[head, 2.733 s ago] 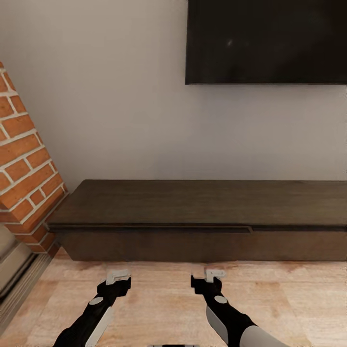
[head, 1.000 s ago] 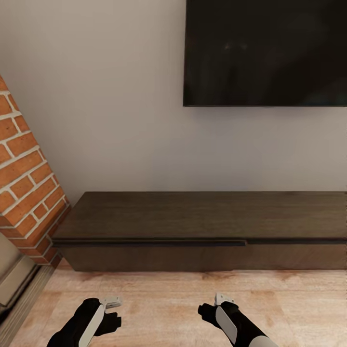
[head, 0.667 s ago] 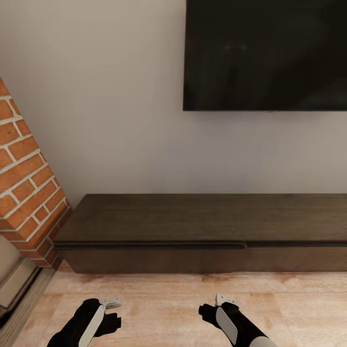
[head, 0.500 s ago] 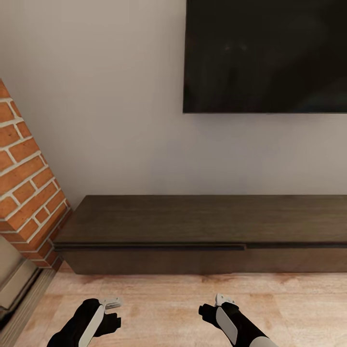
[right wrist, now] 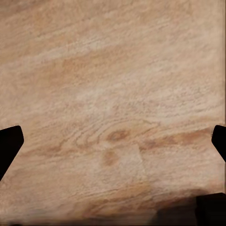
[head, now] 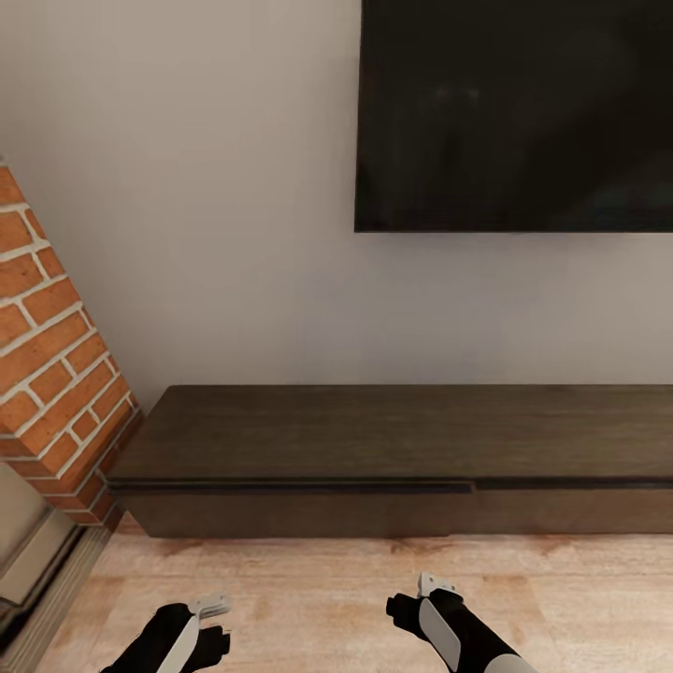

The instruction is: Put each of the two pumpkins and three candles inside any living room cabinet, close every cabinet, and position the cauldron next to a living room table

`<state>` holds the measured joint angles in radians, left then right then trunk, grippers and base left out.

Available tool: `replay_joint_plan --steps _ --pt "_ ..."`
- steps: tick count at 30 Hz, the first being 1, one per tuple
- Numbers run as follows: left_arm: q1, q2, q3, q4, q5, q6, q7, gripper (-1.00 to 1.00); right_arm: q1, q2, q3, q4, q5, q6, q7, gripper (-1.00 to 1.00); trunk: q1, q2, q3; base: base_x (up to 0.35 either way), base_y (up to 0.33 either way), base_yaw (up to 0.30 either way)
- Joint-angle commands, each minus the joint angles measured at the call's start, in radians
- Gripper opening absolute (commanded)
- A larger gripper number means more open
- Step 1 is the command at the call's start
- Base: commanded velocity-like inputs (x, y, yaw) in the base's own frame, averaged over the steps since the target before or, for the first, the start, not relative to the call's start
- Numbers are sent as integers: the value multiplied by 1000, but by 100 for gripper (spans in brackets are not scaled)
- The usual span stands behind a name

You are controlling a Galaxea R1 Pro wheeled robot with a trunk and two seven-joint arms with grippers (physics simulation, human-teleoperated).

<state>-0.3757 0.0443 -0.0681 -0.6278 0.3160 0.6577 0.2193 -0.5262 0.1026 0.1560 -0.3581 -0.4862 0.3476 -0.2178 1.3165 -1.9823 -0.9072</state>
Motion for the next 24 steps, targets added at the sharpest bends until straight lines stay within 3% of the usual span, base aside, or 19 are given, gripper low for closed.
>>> replay_joint_plan --steps 1,5,10,16,24 --pt "0 1 1 28 0 -28 0 100 0 0 0 5 0 0 0 100 -4 7 3 0 0 0" --pt "0 2 -2 109 -1 -134 0 100 0 0 1 16 0 0 0 100 -19 35 16 0 0 0" --pt "0 7 -4 265 -3 -312 -1 100 0 3 3 43 1 -3 0 100 -38 70 31 0 0 0" --pt "0 7 -10 369 -5 -447 -2 100 0 6 4 54 0 -31 0 100 -61 112 50 0 0 0" --pt "0 8 -13 420 -5 -503 -12 100 0 9 3 139 -1 -120 -1 100 -88 161 72 0 0 0"
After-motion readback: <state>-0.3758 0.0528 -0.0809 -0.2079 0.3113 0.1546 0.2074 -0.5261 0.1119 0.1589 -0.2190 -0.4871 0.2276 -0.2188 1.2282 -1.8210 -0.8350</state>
